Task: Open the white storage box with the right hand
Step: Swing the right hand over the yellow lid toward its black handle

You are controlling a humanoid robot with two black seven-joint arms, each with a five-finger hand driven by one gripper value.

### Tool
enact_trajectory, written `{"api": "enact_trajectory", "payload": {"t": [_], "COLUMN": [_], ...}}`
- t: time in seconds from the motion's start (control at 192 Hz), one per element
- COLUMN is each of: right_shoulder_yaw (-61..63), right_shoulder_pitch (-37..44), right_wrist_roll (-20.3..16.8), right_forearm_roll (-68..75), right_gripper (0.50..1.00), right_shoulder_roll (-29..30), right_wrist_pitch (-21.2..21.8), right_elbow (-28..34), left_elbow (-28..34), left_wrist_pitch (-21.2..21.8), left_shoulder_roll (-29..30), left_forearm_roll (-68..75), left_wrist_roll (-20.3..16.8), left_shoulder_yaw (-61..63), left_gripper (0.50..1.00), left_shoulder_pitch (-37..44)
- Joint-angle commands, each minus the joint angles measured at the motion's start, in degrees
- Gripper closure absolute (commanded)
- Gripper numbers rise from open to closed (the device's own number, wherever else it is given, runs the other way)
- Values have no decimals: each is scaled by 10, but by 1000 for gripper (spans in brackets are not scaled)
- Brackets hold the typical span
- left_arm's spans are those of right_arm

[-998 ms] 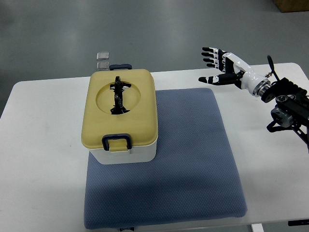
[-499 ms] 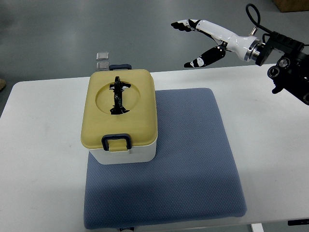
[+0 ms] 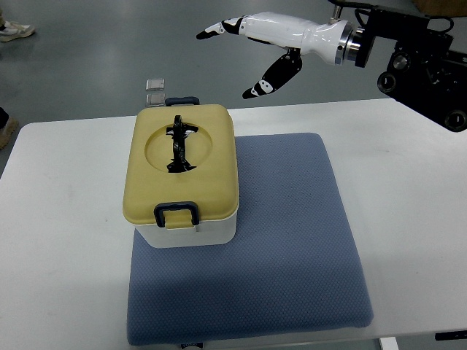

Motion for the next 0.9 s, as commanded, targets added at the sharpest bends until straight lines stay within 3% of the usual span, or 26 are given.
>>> {"api": "enact_trajectory", "payload": {"t": [0.0,0.593,0.894], "right_shoulder_yaw": [-26,-133,-177], "right_shoulder_pitch": [19,126,144], "right_wrist_roll": [1,8,23], "right_forearm_roll": [-16,-29,-52], "right_gripper": [619,632,650], "right_shoulder_roll": [11,95,123], "right_wrist_pitch": [-1,0,0], "right_elbow": [1,0,-1], "left_elbow": [0,0,1], "left_wrist_pitch": [0,0,0], "left_shoulder_roll": [0,0,0], "left_forearm_roll": [0,0,0], "left_wrist_roll": [0,0,0], "left_shoulder_yaw": [0,1,2], "left_gripper": [500,500,500], "left_shoulder_pitch": [0,0,0]}}
